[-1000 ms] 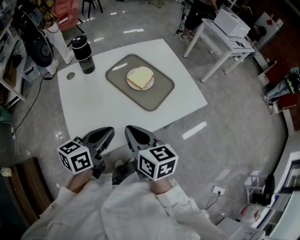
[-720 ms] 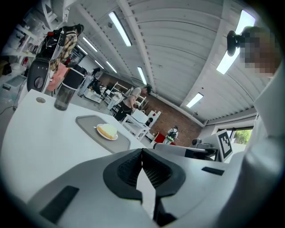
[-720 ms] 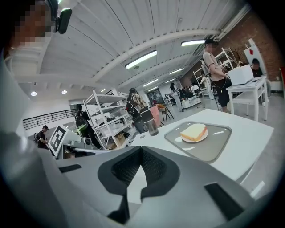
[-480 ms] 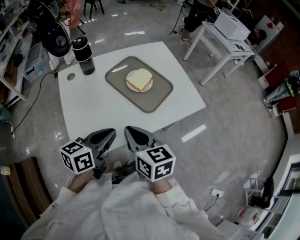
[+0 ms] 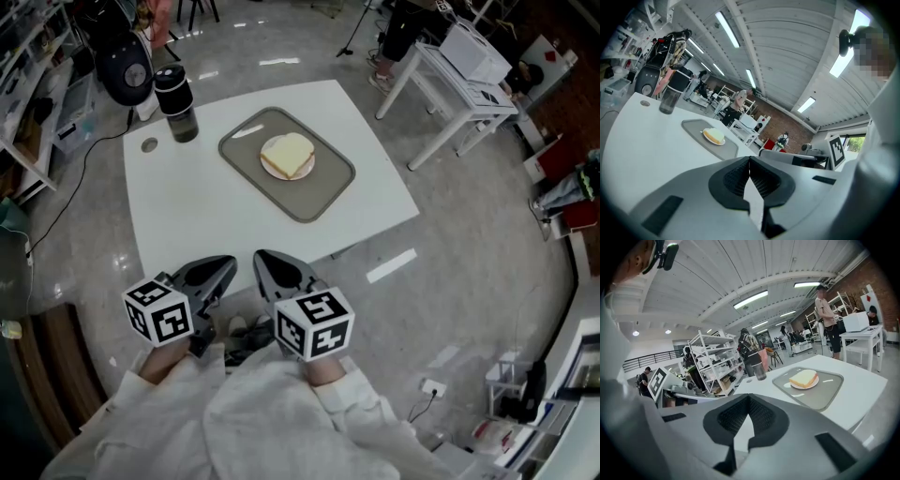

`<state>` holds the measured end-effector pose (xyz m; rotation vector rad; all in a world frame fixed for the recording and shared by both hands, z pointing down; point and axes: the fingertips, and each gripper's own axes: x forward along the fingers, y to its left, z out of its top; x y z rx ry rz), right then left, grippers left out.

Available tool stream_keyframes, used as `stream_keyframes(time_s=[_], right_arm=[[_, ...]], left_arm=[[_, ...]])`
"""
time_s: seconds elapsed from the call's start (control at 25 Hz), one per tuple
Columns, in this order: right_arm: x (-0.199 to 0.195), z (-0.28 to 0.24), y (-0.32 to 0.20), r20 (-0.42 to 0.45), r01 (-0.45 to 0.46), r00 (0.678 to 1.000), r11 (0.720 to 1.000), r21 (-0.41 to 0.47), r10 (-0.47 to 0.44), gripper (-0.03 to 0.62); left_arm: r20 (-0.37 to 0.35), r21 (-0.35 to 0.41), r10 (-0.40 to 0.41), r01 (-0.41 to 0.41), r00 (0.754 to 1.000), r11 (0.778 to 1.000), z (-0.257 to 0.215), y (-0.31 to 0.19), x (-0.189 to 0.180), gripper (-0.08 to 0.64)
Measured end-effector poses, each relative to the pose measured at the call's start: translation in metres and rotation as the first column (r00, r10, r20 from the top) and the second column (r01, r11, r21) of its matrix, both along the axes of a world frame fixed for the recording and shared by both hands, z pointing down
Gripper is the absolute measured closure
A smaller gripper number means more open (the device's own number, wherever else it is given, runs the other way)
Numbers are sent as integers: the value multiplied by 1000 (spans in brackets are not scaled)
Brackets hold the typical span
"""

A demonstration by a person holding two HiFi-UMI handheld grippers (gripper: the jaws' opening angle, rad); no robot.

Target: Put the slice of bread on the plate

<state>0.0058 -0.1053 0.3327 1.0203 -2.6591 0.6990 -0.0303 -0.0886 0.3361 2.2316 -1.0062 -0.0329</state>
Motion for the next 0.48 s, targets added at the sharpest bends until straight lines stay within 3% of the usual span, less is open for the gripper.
stream_keyframes(time_s=[0.48], right_arm=[[-4,6,-3,-14,22,1000,1000,-3,-22,578]], left_arm=[[15,-7,11,-11,1000,1000,7,1,0,551]])
